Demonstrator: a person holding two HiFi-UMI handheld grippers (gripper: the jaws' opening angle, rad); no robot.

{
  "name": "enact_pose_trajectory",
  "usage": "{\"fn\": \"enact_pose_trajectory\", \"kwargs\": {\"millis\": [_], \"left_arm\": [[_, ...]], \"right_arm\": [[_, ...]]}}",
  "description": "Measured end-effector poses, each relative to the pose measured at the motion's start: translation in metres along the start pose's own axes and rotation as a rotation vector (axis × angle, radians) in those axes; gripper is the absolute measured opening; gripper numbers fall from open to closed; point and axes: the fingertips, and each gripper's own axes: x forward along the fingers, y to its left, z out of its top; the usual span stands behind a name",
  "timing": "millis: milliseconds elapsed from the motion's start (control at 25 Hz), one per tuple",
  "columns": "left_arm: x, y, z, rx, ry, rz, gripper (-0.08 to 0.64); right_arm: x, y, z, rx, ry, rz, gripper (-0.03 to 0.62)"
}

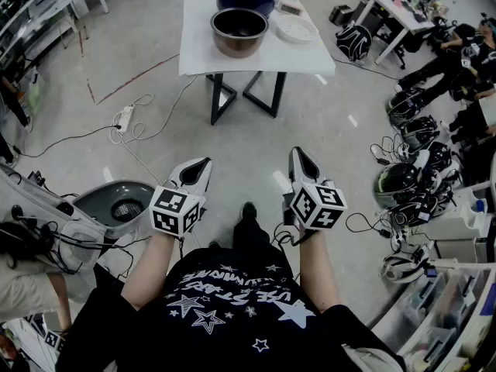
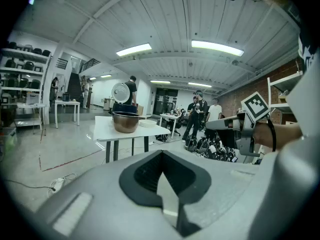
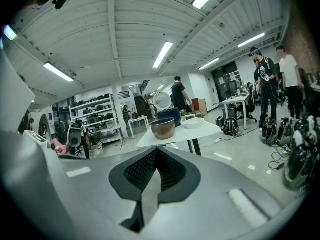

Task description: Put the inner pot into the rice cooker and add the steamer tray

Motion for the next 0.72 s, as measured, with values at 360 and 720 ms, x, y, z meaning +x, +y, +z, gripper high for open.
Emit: {"fn": "enact_pose_trajectory", "kwargs": {"millis": [360,720], "left_arm": [[-0.012,0.008,0.003,-0.013,-0.021,0.035,0.001],[-0.041,0.032,-0.010,-0.053,-0.042,0.033,0.002]], "right_arm": [[0.010,0.010,0.006,-0.044,0.007,0.029,0.026],[0.019,0.041,-0.010,-0.026,-0.016,0.054,0.035]]}}
